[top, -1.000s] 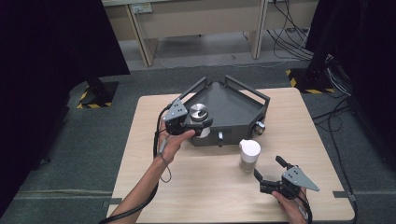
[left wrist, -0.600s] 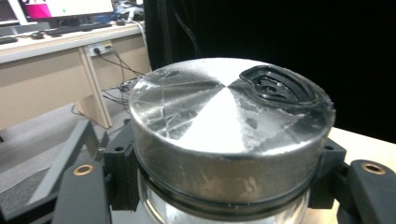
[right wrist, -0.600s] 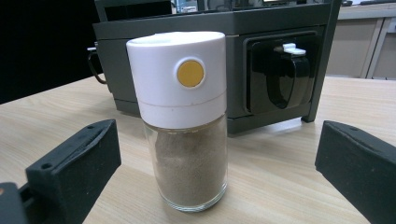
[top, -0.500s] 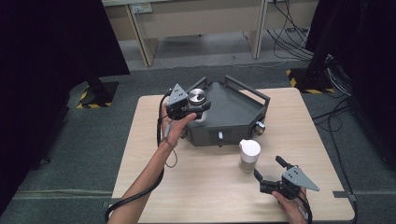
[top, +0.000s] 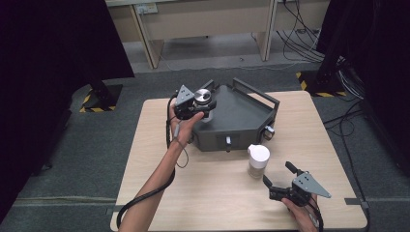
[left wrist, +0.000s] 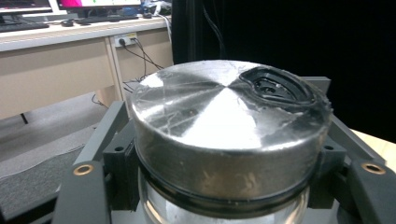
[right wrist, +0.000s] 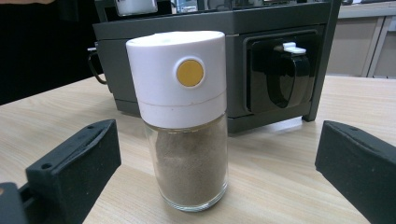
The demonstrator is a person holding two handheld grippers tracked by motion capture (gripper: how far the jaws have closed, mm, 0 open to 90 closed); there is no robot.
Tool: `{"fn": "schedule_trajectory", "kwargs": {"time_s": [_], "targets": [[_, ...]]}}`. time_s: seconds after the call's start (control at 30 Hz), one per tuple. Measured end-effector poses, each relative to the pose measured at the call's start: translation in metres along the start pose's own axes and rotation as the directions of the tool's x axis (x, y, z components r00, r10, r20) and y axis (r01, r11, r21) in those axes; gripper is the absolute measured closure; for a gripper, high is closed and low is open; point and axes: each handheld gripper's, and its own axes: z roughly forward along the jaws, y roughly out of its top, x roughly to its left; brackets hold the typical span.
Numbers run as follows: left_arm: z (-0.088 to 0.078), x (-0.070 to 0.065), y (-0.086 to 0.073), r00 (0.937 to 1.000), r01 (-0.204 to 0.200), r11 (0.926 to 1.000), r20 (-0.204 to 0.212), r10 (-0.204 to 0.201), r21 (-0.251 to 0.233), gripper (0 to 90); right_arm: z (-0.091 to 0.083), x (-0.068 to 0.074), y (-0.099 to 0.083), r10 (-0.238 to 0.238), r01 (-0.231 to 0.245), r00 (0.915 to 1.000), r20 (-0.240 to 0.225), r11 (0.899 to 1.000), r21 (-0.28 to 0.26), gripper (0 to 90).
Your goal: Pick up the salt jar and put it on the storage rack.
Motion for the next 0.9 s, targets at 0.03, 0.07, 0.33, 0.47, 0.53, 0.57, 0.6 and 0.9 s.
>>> {"fn": "schedule_trajectory", "kwargs": {"time_s": [0.03, 0.07, 0.33, 0.47, 0.53, 0.57, 0.6, 0.9], "targets": [[0.001, 0.000, -0.001, 1.0000, 0.001, 1.0000, -0.004, -0.001, 0.000, 30.7, 0.000, 0.000, 0.000, 0.000, 0.000, 1.0000, 0.000, 1.000, 0.000, 0.2], [0.002, 0.000, -0.002, 1.0000, 0.000, 1.0000, -0.005, 0.000, 0.002, 30.7, 0.000, 0.000, 0.000, 0.001, -0.001, 1.0000, 0.000, 1.000, 0.001, 0.2], [0.011, -0.002, -0.008, 0.9996, -0.014, 0.9998, -0.023, 0.015, 0.015, 30.7, 0.000, 0.000, 0.000, 0.001, -0.001, 1.0000, -0.001, 1.000, 0.001, 0.2], [0.014, 0.000, -0.011, 0.9993, -0.033, 0.9994, -0.018, 0.033, 0.012, 30.7, 0.000, 0.000, 0.000, 0.002, -0.002, 1.0000, -0.002, 1.000, 0.003, 0.2], [0.014, -0.001, -0.012, 0.9994, -0.025, 0.9996, -0.026, 0.025, 0.015, 30.7, 0.000, 0.000, 0.000, 0.002, -0.002, 1.0000, -0.002, 1.000, 0.003, 0.2], [0.015, -0.001, -0.013, 0.9993, -0.022, 0.9997, -0.028, 0.022, 0.013, 30.7, 0.000, 0.000, 0.000, 0.002, -0.002, 1.0000, -0.002, 1.000, 0.003, 0.2], [0.015, 0.000, -0.014, 0.9993, -0.027, 0.9995, -0.027, 0.027, 0.014, 30.7, 0.000, 0.000, 0.000, 0.002, -0.002, 1.0000, -0.002, 1.000, 0.003, 0.1], [0.014, -0.002, -0.019, 0.9993, -0.012, 0.9999, -0.037, 0.012, 0.008, 30.6, 0.000, 0.000, 0.000, 0.001, -0.001, 1.0000, -0.002, 1.000, 0.005, 0.2]]}}
